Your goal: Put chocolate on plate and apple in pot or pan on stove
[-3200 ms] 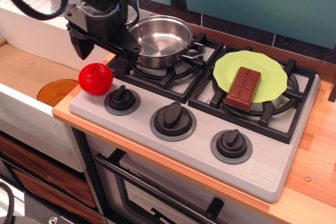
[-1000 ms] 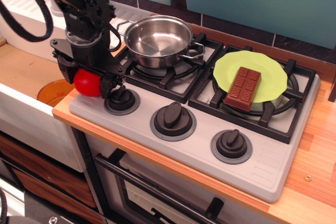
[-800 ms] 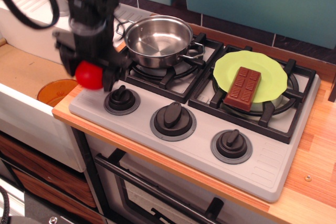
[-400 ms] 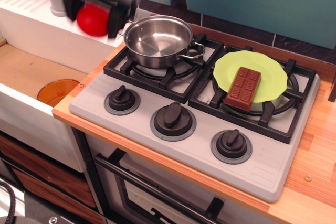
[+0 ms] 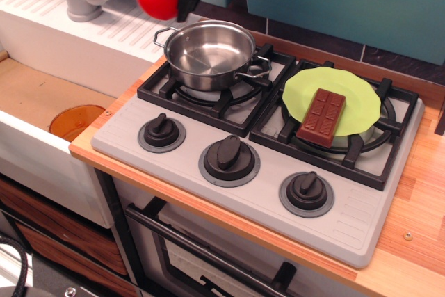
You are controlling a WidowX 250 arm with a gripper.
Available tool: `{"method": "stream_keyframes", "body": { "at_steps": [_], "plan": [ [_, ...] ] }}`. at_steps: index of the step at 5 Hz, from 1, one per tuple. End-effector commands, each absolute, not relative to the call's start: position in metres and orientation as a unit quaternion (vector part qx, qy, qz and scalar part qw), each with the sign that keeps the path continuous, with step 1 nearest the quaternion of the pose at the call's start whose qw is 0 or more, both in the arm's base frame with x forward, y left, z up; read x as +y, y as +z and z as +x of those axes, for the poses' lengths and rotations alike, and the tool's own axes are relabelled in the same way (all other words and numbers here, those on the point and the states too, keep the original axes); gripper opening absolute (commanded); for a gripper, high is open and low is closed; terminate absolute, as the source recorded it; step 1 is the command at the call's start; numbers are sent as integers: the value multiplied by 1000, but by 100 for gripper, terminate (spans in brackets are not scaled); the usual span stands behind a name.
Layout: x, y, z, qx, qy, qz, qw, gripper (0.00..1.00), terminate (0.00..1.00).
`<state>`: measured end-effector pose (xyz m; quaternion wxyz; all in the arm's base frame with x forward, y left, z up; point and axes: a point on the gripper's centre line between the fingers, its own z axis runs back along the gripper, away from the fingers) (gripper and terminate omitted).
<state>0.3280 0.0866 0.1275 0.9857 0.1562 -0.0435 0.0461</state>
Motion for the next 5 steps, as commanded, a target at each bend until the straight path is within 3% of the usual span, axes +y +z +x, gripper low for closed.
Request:
{"method": "stream_keyframes", "body": {
  "at_steps": [1, 2, 4, 5],
  "plan": [
    [70, 129, 352, -79, 56, 140, 985, 0, 0],
    [67, 128, 351, -82, 55, 141, 985, 100, 0],
    [58, 138, 348, -81, 57, 141, 985, 100, 0],
    [51, 140, 344, -80, 58, 143, 985, 100, 100]
  ]
}}
